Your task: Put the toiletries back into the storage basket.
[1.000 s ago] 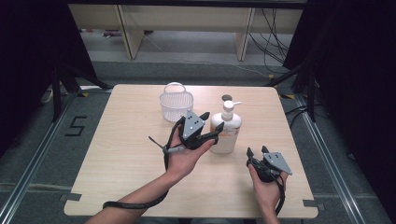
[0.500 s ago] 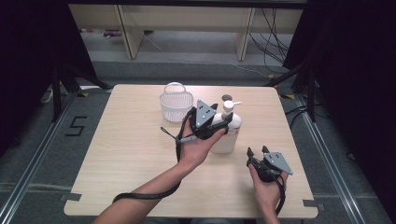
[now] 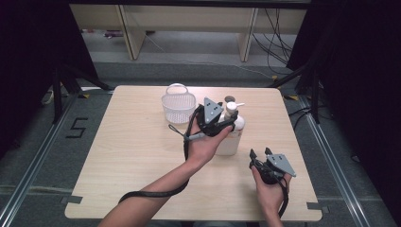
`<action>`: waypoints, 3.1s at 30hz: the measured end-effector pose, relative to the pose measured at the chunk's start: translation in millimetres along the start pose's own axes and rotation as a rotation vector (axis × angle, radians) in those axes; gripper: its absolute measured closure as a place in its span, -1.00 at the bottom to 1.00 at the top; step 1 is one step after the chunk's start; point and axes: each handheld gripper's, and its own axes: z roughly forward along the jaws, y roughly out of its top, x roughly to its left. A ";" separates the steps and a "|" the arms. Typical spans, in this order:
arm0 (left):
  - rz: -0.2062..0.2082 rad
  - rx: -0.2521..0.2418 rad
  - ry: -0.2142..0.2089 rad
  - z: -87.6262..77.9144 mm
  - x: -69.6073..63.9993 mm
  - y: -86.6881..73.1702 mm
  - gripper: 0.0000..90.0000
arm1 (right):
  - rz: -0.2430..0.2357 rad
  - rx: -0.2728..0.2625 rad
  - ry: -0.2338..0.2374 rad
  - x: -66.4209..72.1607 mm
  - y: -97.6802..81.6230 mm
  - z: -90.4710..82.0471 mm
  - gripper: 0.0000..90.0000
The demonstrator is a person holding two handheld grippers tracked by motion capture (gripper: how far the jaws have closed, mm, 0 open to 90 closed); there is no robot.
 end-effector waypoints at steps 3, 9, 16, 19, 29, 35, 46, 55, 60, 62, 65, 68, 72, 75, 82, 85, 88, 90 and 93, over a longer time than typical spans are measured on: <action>0.001 0.002 0.000 2.1 -2.0 0.6 -0.11 | -0.009 -0.005 0.002 -2.1 -0.5 0.6 -0.09; 0.004 0.008 0.014 6.7 -3.0 1.7 -0.06 | 0.024 0.002 -0.012 -1.0 -0.1 -1.2 -0.09; 0.003 0.022 0.025 11.1 -2.8 1.9 0.06 | 0.035 0.001 0.001 0.0 -0.6 0.0 -0.09; -0.003 0.028 0.032 12.9 -3.6 2.2 0.09 | -0.008 0.008 -0.003 -2.7 0.0 -0.5 -0.10; 0.010 0.020 0.038 16.2 -6.7 5.3 0.18 | 0.009 0.022 -0.006 -0.6 -1.1 -0.2 -0.09; 0.005 0.021 0.037 18.0 -7.9 4.3 0.29 | 0.001 0.012 0.004 0.0 -1.2 0.5 -0.09; -0.009 0.023 0.018 15.5 -5.9 4.8 0.30 | 0.003 0.006 0.014 0.8 -2.2 1.9 -0.09; -0.001 0.001 0.002 5.8 0.6 11.1 0.31 | -0.001 0.028 -0.008 -1.0 -1.5 0.1 -0.09; -0.002 -0.002 0.002 -4.4 8.0 16.6 0.31 | -0.023 0.007 -0.015 -2.9 -0.8 0.3 -0.09; 0.003 -0.010 0.002 -12.8 14.0 20.6 0.31 | -0.026 0.001 -0.017 -2.5 -1.0 0.4 -0.09; 0.010 -0.013 0.005 -18.4 19.4 23.2 0.31 | -0.026 0.000 -0.017 -2.2 -1.0 0.6 -0.09; 0.003 -0.014 0.018 -28.1 32.0 26.3 0.31 | -0.025 -0.003 -0.019 -1.7 -0.9 0.7 -0.09; 0.003 -0.014 0.036 -37.1 44.1 27.2 0.31 | -0.024 0.000 -0.014 -1.5 -1.1 1.0 -0.09; 0.011 -0.016 0.046 -41.9 49.9 27.3 0.31 | -0.025 0.004 -0.014 -1.7 -0.9 0.8 -0.09; 0.009 -0.025 0.072 -54.1 66.0 25.8 0.31 | -0.029 -0.004 -0.017 -2.5 -0.5 0.5 -0.09; 0.012 -0.026 0.078 -57.3 70.2 25.8 0.31 | -0.018 -0.004 -0.012 -1.5 -0.4 0.6 -0.09; 0.006 -0.033 0.085 -60.1 75.1 26.3 0.31 | -0.033 -0.002 -0.023 -2.8 0.1 -0.4 -0.09; -0.002 -0.038 0.093 -63.3 79.9 27.1 0.31 | -0.023 0.010 -0.018 -2.8 0.7 -1.1 -0.09; -0.004 -0.041 0.100 -65.3 82.5 27.5 0.31 | -0.022 0.011 -0.022 -2.8 0.5 -1.4 -0.09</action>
